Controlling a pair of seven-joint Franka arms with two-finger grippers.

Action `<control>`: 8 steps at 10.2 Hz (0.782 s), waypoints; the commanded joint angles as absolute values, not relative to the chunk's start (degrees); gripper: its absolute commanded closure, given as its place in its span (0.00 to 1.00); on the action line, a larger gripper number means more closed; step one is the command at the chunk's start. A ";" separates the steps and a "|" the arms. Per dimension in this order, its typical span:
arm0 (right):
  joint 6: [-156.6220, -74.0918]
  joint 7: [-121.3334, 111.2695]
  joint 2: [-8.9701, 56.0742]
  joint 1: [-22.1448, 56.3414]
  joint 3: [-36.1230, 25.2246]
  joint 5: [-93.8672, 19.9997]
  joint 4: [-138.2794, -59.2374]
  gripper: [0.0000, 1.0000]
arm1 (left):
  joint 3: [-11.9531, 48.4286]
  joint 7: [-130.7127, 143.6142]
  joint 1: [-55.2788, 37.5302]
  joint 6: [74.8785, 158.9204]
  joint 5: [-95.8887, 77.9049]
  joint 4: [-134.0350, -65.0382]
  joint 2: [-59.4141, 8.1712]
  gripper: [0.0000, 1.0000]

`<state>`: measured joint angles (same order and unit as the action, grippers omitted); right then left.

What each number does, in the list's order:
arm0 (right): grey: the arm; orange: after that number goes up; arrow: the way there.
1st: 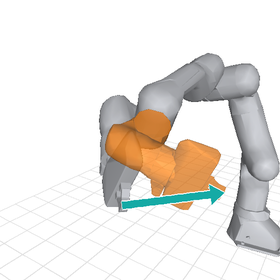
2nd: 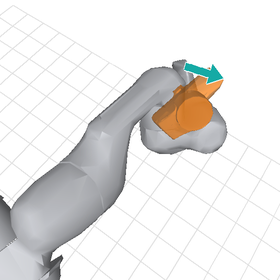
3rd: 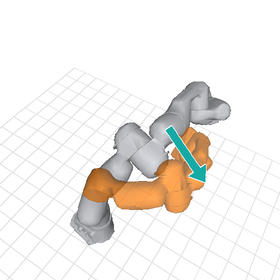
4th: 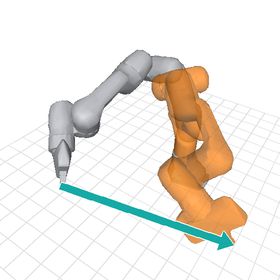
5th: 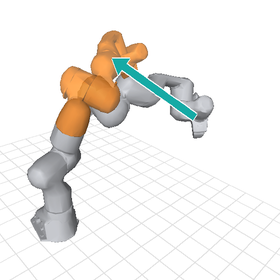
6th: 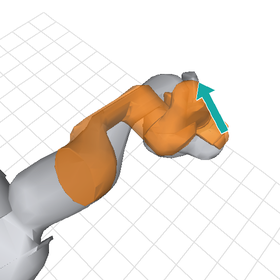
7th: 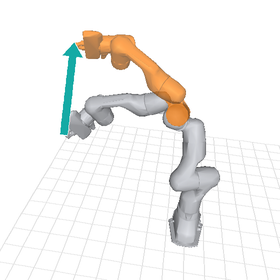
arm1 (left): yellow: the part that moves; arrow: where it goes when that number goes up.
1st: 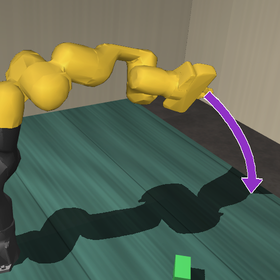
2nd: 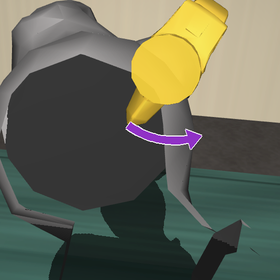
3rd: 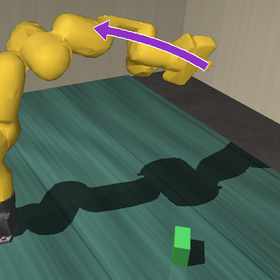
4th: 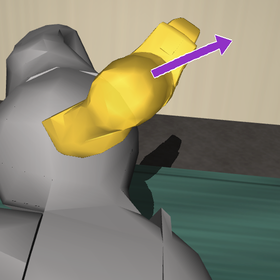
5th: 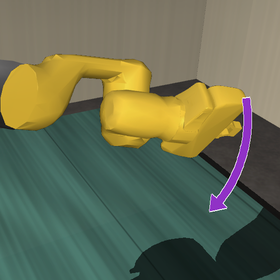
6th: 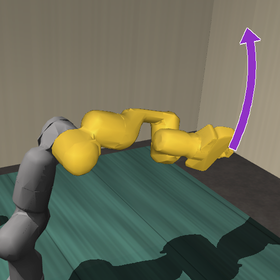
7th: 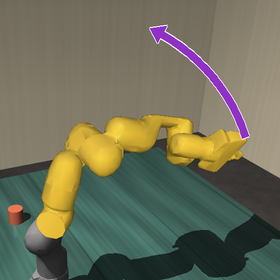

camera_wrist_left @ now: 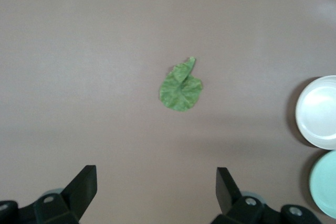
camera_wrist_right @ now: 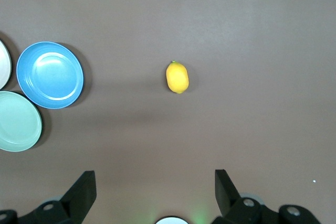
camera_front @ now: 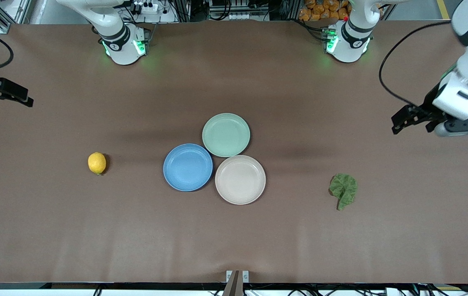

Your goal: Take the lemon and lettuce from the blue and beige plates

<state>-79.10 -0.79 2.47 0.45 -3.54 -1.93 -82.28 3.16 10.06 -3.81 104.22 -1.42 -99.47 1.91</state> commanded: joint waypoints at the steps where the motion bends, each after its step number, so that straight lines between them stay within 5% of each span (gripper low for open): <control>1: -75.43 -0.26 1.67 -0.88 -2.55 -1.41 -79.55 0.00 | 4.04 6.95 -2.64 95.66 -3.08 -93.45 1.67 0.00; 8: -74.71 -0.35 0.18 -0.79 -2.73 -0.79 -79.37 0.00 | 4.04 1.23 -2.64 88.95 0.07 -89.12 2.64 0.00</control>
